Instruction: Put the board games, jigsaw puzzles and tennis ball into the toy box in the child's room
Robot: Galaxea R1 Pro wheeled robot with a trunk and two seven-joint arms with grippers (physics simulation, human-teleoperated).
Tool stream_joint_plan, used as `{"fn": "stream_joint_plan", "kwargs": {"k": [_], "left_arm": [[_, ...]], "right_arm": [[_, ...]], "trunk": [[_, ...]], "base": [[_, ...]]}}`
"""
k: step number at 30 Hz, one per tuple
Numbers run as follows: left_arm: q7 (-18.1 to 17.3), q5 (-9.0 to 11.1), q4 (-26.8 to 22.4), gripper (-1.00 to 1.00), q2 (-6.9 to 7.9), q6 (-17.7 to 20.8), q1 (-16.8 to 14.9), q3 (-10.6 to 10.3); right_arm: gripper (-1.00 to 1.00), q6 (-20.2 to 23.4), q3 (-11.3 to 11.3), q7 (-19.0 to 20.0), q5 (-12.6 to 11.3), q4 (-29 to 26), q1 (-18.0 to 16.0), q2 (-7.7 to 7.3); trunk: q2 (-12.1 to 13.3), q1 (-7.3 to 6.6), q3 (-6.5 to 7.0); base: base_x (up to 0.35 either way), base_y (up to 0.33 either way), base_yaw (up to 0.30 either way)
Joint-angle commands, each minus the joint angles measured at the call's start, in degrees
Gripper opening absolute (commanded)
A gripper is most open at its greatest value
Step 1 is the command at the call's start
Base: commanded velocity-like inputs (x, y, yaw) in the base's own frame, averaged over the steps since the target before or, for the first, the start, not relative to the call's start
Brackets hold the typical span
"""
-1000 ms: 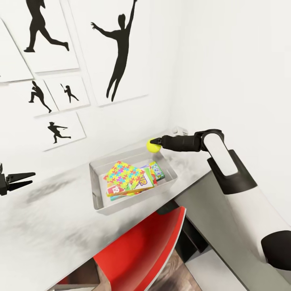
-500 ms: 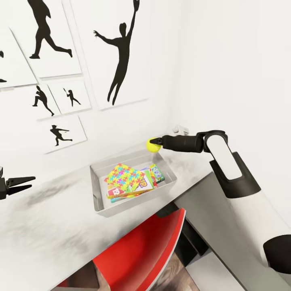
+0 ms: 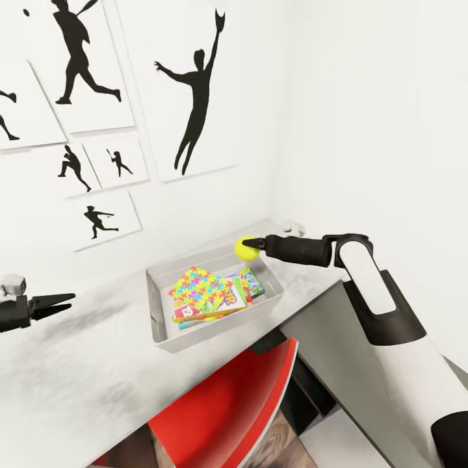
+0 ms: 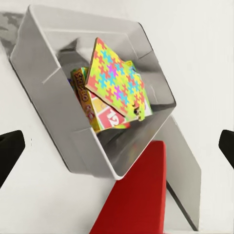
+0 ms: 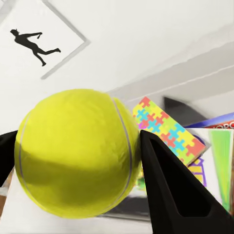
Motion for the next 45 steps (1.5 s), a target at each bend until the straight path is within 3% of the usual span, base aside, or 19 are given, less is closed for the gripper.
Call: {"fn": "stream_joint_plan", "kwargs": {"k": [1, 6, 11, 19, 23, 28, 34, 38, 45], "left_arm": [[0.0, 0.5, -1.6, 1.0, -0.02, -0.8, -0.3, -0.5], [-0.1, 0.3, -4.3, 1.0, 0.19, -5.2, -0.3, -1.2], [-0.7, 0.3, -5.3, 1.0, 0.54, -9.4, -0.4, -5.7], [-3.3, 0.6, -7.5, 1.0, 1.87, -14.0, -0.3, -9.0], [-3.5, 0.6, -9.2, 1.0, 1.8, -15.3, -0.3, -9.4], [-3.4, 0.5, -11.5, 1.0, 0.62, -16.3, -0.3, -9.5], [-3.6, 0.4, -12.5, 1.0, 0.59, -16.7, -0.3, -9.5], [-3.2, 0.4, -13.1, 1.0, 0.55, -16.8, -0.3, -9.5], [-3.0, 0.4, -13.2, 1.0, 0.35, -16.9, -0.3, -9.5]], "right_arm": [[-1.0, 0.0, -0.3, 0.9, -0.7, -0.1, 0.3, -0.07], [-1.0, 0.0, -0.9, 4.1, -0.6, -0.1, 1.9, -0.81], [-1.0, 0.0, -1.2, 5.9, -0.6, -0.7, 5.2, -1.54], [-1.0, 0.0, -2.9, 14.7, -0.7, -4.6, 10.4, -1.19], [-1.0, -1.6, -3.2, 18.1, -0.7, -4.8, 12.5, -1.39], [-1.0, -4.1, -3.2, 22.8, -0.5, -4.9, 15.3, -1.54], [-1.0, -4.5, -2.8, 23.9, -0.5, -4.9, 18.9, -1.34], [-1.0, -4.7, -1.0, 24.0, -0.2, -4.9, 21.4, -1.03], [-1.0, -4.8, 0.1, 24.1, 0.0, -4.9, 22.2, -1.23]], "trunk": [[-0.1, 0.04, -0.03], [-0.1, 0.04, 0.45], [-0.1, 0.04, 0.93], [-0.1, 0.04, 1.69], [-0.1, 0.04, 2.07], [-0.1, 0.04, 2.55], [-0.1, 0.04, 3.12], [-0.1, 0.04, 3.51], [-0.1, 0.04, 4.17]], "base": [[0.0, 0.0, 0.0], [0.0, 0.0, 0.0], [0.0, 0.0, 0.0], [0.0, 0.0, 0.0], [0.0, 0.0, 0.0], [0.0, 0.0, 0.0], [0.0, 0.0, 0.0], [0.0, 0.0, 0.0], [0.0, 0.0, 0.0]]}}
